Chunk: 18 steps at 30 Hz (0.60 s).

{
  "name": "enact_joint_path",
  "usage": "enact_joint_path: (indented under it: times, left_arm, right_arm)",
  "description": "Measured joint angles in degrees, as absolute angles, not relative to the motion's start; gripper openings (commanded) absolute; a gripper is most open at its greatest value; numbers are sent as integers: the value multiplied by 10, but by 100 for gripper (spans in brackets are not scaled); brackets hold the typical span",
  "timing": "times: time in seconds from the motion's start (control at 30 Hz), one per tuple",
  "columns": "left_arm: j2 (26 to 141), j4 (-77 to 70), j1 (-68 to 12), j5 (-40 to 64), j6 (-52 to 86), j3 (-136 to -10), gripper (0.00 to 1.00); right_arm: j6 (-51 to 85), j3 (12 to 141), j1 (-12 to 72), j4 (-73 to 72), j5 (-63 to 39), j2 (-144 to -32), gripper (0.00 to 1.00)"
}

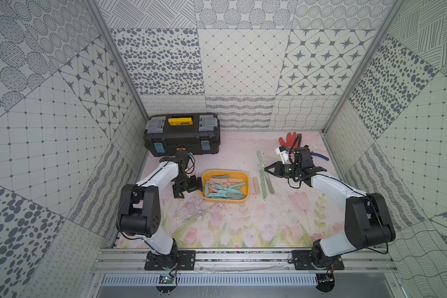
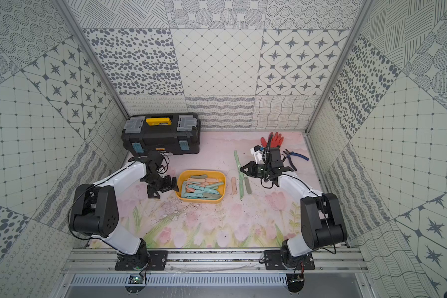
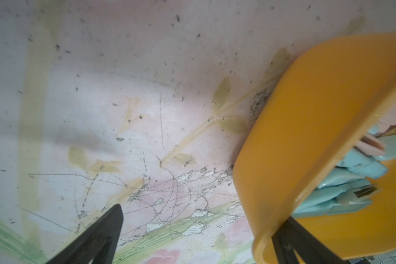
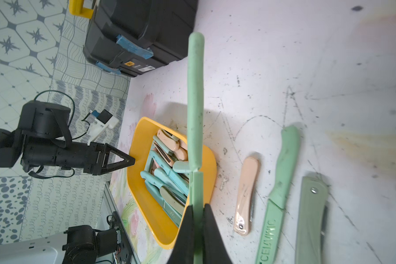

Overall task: Take the fruit knife out of the storage box
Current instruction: Place the fruit knife at the center of the board.

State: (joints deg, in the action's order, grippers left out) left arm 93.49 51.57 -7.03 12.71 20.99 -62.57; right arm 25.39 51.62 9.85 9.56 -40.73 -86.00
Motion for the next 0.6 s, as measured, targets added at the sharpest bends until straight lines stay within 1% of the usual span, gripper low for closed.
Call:
enact_joint_path:
  times: [0.13, 0.27, 0.43, 0.6]
  left_arm:
    - [935, 516, -70, 127, 210, -626, 98]
    - [935, 516, -70, 127, 210, -626, 98]
    - [935, 516, -70, 127, 210, -626, 98]
    - [935, 515, -70, 127, 210, -626, 98]
  right_arm:
    - [253, 512, 46, 130, -410, -855, 2]
    - [241, 511, 13, 173, -409, -855, 4]
    - [213, 513, 11, 220, -414, -882, 0]
    - [197, 513, 12, 249, -415, -920, 0]
